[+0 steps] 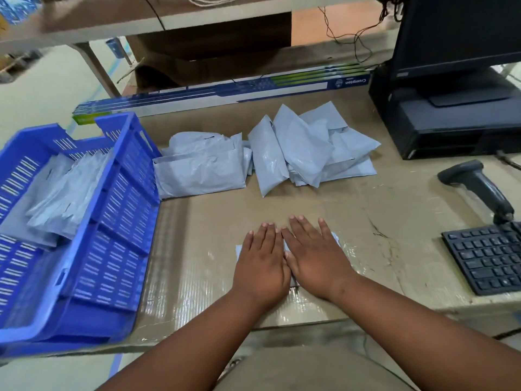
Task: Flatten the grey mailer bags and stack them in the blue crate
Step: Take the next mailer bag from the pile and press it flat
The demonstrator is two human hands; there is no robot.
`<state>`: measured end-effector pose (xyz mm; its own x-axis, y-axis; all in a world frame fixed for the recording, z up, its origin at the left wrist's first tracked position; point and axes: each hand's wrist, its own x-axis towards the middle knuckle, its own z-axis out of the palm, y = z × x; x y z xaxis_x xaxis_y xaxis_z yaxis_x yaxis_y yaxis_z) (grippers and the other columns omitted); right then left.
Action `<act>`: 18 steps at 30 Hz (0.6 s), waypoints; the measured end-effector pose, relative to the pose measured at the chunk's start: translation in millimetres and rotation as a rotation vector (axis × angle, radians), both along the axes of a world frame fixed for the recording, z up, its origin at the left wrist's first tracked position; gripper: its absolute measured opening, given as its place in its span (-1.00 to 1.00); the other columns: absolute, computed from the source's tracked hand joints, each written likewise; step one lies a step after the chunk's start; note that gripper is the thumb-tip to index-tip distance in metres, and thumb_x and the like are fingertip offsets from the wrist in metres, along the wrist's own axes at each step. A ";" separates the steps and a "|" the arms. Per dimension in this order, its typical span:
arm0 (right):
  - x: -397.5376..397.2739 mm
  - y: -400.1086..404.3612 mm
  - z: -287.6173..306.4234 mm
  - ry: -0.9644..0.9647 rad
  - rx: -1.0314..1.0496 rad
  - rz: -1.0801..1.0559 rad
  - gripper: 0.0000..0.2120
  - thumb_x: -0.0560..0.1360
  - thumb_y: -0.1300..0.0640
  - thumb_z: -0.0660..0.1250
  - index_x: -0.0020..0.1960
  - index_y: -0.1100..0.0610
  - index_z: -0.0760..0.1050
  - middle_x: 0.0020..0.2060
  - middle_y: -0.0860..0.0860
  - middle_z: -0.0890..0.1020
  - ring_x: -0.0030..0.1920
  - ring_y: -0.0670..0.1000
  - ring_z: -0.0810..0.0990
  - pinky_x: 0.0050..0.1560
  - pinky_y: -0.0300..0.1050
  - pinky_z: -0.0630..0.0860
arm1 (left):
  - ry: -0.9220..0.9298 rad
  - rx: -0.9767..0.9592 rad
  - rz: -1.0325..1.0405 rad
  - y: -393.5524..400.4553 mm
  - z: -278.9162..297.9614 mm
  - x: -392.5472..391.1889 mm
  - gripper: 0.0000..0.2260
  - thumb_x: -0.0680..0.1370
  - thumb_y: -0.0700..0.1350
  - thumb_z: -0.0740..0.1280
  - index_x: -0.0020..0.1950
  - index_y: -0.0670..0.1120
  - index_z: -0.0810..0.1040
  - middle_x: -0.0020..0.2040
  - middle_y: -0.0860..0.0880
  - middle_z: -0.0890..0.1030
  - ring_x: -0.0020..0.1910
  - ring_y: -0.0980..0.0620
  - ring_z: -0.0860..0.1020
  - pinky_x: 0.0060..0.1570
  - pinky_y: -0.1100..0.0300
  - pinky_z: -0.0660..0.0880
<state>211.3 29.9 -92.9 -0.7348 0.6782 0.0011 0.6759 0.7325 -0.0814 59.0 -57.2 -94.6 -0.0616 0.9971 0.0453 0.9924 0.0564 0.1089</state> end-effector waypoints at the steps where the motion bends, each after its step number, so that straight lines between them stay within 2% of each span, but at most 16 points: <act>1: -0.2 0.4 -1.0 0.005 0.000 -0.003 -0.41 0.70 -0.16 -0.03 0.66 0.06 0.27 0.66 0.10 0.25 0.67 0.12 0.16 0.63 0.32 0.07 | 0.011 0.003 -0.021 2.8 -1.5 -2.7 -0.42 0.66 0.03 0.10 0.65 -0.18 0.30 0.66 -0.19 0.29 0.67 -0.16 0.19 0.62 -0.18 0.13; 6: -0.1 2.6 -4.7 0.027 -0.023 -0.024 -0.39 0.71 -0.16 -0.06 0.70 0.06 0.15 0.70 0.06 0.13 0.70 0.08 0.04 0.64 0.31 0.04 | 0.018 0.025 -0.064 10.4 -5.2 -10.0 -0.42 0.66 0.02 0.10 0.66 -0.19 0.29 0.67 -0.19 0.27 0.67 -0.17 0.18 0.62 -0.17 0.12; 13: 1.6 6.7 -6.3 0.036 -0.062 -0.014 -0.38 0.72 -0.19 -0.12 0.71 0.03 0.13 0.72 0.04 0.07 0.71 0.07 -0.03 0.64 0.28 0.02 | 0.027 0.026 -0.066 10.1 -5.0 -9.4 -0.41 0.66 0.03 0.08 0.67 -0.18 0.27 0.68 -0.19 0.24 0.68 -0.16 0.16 0.63 -0.15 0.10; 18: 2.8 5.9 1.9 0.039 -0.090 -0.015 -0.37 0.70 -0.19 -0.17 0.70 0.01 0.14 0.72 0.03 0.07 0.71 0.04 -0.04 0.66 0.26 -0.04 | 0.017 -0.019 -0.032 11.6 4.1 -4.7 -0.38 0.64 0.06 0.00 0.67 -0.17 0.26 0.68 -0.17 0.24 0.69 -0.15 0.14 0.64 -0.21 0.07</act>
<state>214.1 35.9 -91.0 -0.7250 0.6880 -0.0318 0.6819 0.7107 -0.1728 54.4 -45.6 -90.5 -0.0296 0.9992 0.0272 0.9955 0.0270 0.0909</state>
